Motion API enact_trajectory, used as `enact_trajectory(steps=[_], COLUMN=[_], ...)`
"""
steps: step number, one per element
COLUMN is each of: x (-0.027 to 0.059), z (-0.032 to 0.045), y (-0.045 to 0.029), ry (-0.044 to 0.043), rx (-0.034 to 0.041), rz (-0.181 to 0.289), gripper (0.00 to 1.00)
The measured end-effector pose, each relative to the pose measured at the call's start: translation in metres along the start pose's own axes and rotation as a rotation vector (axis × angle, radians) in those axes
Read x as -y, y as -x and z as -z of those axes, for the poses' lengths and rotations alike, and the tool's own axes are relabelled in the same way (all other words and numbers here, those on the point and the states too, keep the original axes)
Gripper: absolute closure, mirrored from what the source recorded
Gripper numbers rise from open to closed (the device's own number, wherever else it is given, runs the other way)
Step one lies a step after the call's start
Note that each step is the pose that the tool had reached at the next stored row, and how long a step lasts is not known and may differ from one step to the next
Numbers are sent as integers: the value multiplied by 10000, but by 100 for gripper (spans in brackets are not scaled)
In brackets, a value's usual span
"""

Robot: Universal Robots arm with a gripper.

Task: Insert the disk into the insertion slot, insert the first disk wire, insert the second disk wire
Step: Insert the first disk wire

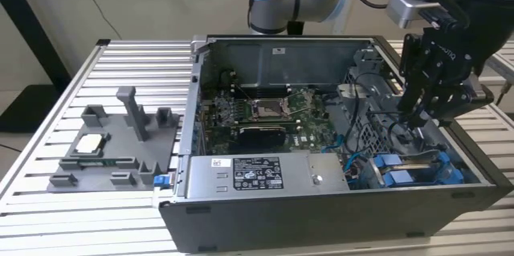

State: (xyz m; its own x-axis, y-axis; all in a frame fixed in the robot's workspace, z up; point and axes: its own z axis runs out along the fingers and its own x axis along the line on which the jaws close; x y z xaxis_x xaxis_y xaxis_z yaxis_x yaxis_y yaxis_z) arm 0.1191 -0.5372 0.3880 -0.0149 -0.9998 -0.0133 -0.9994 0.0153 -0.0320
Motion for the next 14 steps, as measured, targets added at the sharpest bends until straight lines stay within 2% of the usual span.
enact_trajectory(steps=[4, 9, 11, 12, 13, 14], x=[-67, -77, -76, -76, -76, -76], z=[-16, -39, -43, -43, -43, -43], y=[0, 2, 2, 2, 1, 1], ry=[-114, -321, -373, -374, -374, -375], rx=[9, 46, 49, 48, 48, 48], rz=[1, 30, 39, 40, 40, 39], gripper=[60, 62, 75, 75, 80, 81])
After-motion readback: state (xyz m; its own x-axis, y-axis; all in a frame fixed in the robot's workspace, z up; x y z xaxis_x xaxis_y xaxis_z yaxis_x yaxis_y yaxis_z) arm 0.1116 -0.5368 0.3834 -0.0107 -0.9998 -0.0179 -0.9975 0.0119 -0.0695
